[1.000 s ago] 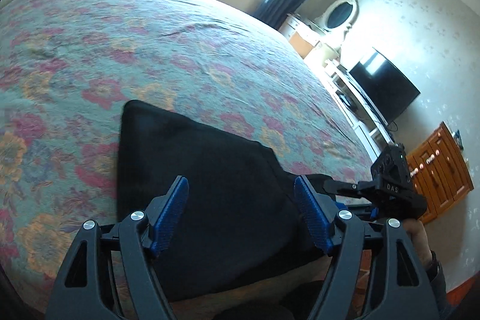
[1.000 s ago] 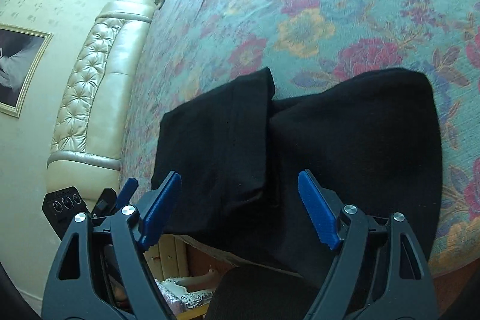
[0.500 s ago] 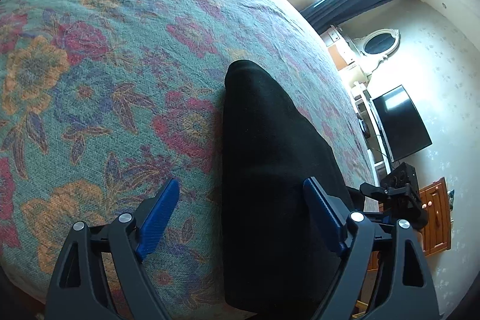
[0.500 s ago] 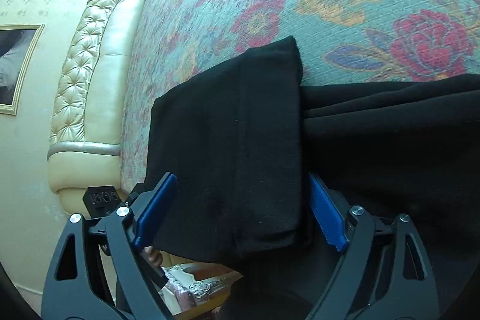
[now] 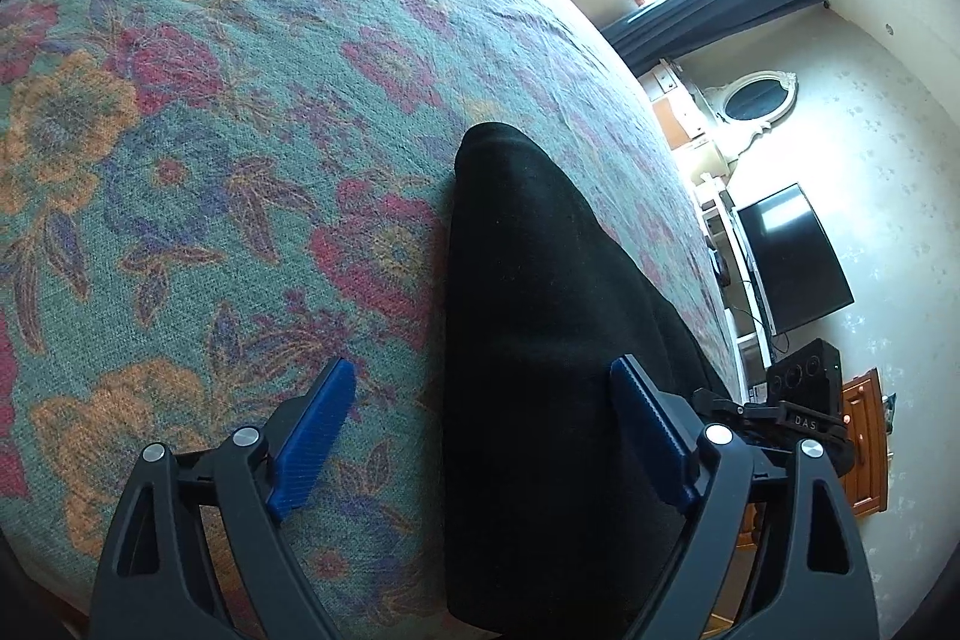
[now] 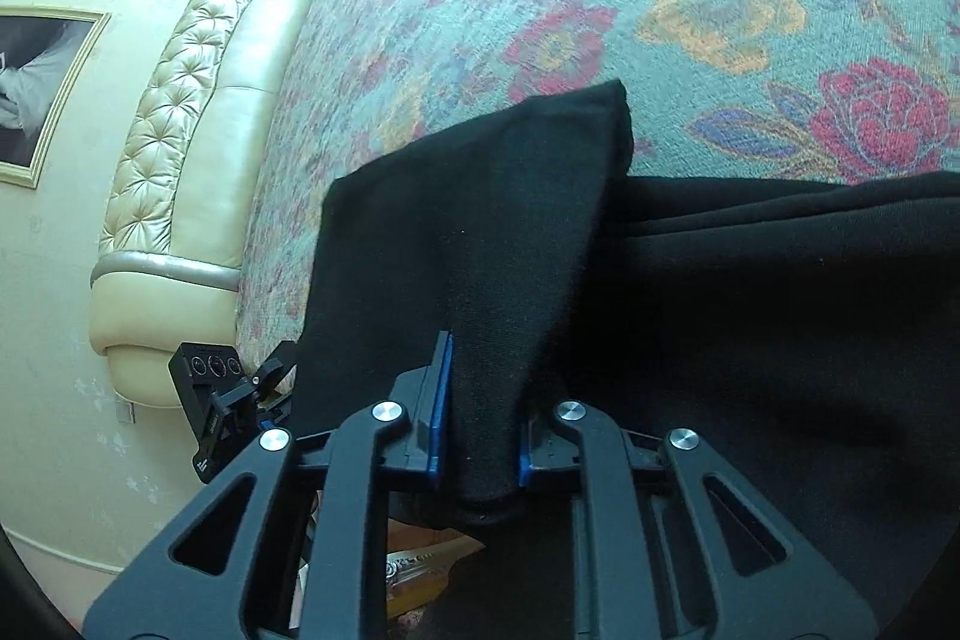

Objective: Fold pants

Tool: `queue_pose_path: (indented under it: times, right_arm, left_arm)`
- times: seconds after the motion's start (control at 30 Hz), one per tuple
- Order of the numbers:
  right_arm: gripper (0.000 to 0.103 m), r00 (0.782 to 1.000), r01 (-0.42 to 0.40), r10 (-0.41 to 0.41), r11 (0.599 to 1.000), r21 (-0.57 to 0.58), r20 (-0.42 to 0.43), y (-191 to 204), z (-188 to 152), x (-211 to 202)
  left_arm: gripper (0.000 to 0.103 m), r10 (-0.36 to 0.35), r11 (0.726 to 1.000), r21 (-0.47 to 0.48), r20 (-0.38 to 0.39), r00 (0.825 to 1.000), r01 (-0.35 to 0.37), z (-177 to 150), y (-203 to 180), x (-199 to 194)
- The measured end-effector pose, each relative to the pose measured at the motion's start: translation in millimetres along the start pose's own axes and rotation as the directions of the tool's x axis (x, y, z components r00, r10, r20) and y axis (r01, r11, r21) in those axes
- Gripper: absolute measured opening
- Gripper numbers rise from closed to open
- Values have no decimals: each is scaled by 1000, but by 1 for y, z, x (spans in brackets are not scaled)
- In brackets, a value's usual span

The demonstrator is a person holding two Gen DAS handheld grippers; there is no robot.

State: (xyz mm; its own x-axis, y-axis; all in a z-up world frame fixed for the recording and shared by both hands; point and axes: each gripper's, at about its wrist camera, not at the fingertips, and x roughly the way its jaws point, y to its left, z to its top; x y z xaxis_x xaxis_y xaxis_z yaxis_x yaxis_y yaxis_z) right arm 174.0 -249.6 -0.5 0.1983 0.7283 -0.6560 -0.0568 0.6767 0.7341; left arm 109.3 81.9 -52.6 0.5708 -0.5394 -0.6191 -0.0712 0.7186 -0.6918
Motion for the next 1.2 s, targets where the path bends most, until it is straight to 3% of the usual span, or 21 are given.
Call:
queue_pose_path:
  times: [0.13,0.3,0.47,0.77,0.83,0.9,0.97,1.07,1.2]
  right_arm:
    - [13,997,4,1,997,-72,75,21,-4,-36]
    - [13,986,73,-51,988,-137,157,25,-12,-90]
    - [13,975,134,-117,988,-82,188,-18,-22,-124]
    - [14,970,152,-159,987,48,183,-88,-38,-127]
    - [23,974,131,-142,989,74,175,-99,-38,-125]
    - [48,983,59,-80,990,126,166,-112,-39,-126]
    - [59,987,-20,-7,986,163,163,-122,-42,-131]
    - [69,990,-85,66,985,153,125,-127,-49,-135]
    - [71,987,-133,119,982,137,108,-130,-59,-135]
  left_arm:
    - [85,-8,1000,18,2,1000,8,-2,-10,-4]
    - [85,-49,994,94,-12,999,50,-8,-43,-1]
    - [86,-76,979,187,-47,996,83,-16,-82,12]
    - [86,-59,962,258,-101,993,84,-32,-107,43]
    - [86,-48,961,265,-97,994,72,-35,-107,46]
    - [86,-39,961,268,-94,995,63,-36,-107,47]
    - [86,-37,962,266,-95,995,61,-36,-103,48]
    - [86,-38,964,258,-96,995,62,-36,-98,49]
    - [86,-36,964,259,-95,995,59,-37,-95,52]
